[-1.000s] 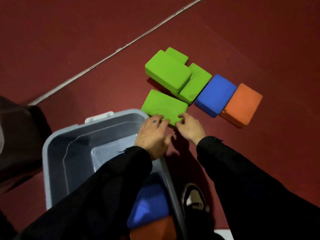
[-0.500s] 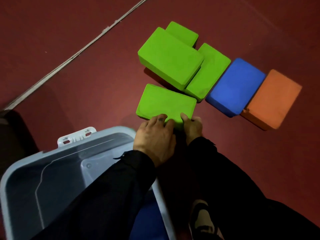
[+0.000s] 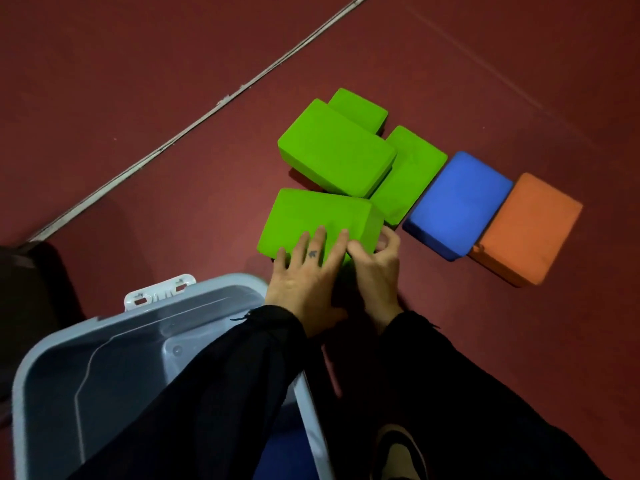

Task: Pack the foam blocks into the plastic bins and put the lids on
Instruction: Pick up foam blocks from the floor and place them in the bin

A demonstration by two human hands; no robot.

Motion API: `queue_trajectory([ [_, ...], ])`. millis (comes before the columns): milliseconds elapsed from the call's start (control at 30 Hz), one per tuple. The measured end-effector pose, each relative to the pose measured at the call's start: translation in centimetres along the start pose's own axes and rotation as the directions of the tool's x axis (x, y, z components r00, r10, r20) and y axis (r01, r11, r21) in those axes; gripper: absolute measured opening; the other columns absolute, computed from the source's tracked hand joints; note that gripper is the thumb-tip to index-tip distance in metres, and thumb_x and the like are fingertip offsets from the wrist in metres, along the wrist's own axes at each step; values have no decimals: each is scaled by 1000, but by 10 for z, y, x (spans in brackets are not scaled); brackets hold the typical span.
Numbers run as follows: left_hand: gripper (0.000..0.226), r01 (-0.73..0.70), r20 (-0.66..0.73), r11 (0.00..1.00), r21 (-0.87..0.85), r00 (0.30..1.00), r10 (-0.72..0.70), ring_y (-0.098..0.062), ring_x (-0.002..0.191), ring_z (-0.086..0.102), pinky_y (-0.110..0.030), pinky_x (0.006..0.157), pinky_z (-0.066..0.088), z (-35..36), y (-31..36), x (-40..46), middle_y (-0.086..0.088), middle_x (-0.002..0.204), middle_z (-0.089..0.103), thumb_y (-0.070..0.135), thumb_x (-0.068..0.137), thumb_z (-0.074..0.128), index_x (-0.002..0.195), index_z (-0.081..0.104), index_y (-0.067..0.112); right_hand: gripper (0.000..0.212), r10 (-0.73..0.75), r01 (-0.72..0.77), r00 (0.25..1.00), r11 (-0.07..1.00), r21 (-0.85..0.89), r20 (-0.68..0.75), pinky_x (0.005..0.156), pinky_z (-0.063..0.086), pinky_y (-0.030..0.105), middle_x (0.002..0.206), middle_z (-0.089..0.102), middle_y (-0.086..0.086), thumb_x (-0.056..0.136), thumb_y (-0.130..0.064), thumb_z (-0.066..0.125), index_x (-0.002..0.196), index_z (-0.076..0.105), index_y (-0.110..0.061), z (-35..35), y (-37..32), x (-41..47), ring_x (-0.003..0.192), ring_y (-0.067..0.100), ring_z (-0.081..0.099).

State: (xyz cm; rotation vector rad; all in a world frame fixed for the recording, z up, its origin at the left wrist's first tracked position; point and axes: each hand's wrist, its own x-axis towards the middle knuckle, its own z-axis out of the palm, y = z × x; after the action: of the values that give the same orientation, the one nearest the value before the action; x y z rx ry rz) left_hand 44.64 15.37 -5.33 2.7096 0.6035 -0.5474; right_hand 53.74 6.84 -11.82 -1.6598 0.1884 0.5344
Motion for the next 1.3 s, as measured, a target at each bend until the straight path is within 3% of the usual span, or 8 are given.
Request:
queue_trajectory([
  [133, 121, 19, -243, 1000, -23, 970, -24, -42, 144, 31, -62, 104, 41, -12, 15, 11, -17, 157, 29, 51, 63, 76, 158, 6, 26, 62, -93, 85, 993, 991, 103, 72, 72, 51, 21, 103, 70, 2, 74, -23, 82, 124, 46, -21, -9, -46, -17, 83, 8, 70],
  [233, 117, 64, -378, 977, -205, 915, -139, -40, 139, 39, -53, 103, 46, -35, 14, 23, -17, 155, 32, 49, 62, 75, 157, 14, 18, 32, -12, -6, 992, 990, 143, 129, 60, 45, 25, 90, 63, 0, 93, -40, 60, 117, 58, -20, -3, -66, 21, 69, 10, 58],
  [400, 114, 3, -497, 905, -425, 835, -236, -28, 143, 36, -49, 100, 48, -64, 3, 14, -4, 157, 27, 46, 64, 74, 157, 13, 21, 77, 93, -90, 996, 977, -193, 5, 101, 48, 36, 128, 67, 2, 85, -62, 61, 141, 54, -11, 25, -40, 119, 117, 22, 63],
  [633, 110, -92, -537, 865, -492, 814, -219, -18, 142, 32, -23, 103, 32, -43, -17, -5, -5, 153, 32, 45, 63, 66, 157, 16, 14, 97, 224, -264, 959, 931, -253, -176, 104, 48, 45, 138, 58, 20, 71, -73, 76, 134, 59, 0, 59, -9, 162, 126, 38, 56],
  [767, 109, -104, -477, 808, -580, 847, -233, -20, 141, 35, -2, 104, 22, -22, -22, -10, -7, 150, 37, 39, 64, 73, 155, 22, 8, 84, 195, -205, 971, 977, -59, -138, 93, 55, 30, 136, 61, 12, 72, -45, 88, 143, 53, -16, 66, 1, 153, 126, 31, 57],
  [900, 99, -100, -474, 717, -690, 811, -343, -12, 130, 42, -11, 104, 33, -34, -20, -15, 0, 135, 43, 40, 64, 72, 150, 33, 13, 75, 99, -98, 990, 995, 19, -98, 91, 57, 43, 116, 69, 10, 56, -37, 87, 119, 48, -34, 66, 4, 136, 103, 28, 68],
  [1100, 96, -97, -531, 725, -682, 748, -399, -13, 130, 41, -23, 108, 35, -54, -22, -59, 4, 133, 41, 28, 67, 77, 150, 32, 12, 106, 41, -45, 993, 998, -36, -109, 113, 41, 37, 145, 50, 10, 60, -50, 88, 150, 40, -22, 26, -1, 81, 131, 24, 52],
  [1300, 97, -159, -591, 742, -652, 719, -366, -10, 125, 33, -9, 107, 25, -99, 14, -155, -7, 132, 37, 32, 66, 72, 150, 30, 7, 105, -24, 29, 994, 999, 39, -107, 111, 47, 44, 141, 55, 7, 50, -61, 89, 142, 47, -32, -31, -50, -22, 127, 23, 58],
])
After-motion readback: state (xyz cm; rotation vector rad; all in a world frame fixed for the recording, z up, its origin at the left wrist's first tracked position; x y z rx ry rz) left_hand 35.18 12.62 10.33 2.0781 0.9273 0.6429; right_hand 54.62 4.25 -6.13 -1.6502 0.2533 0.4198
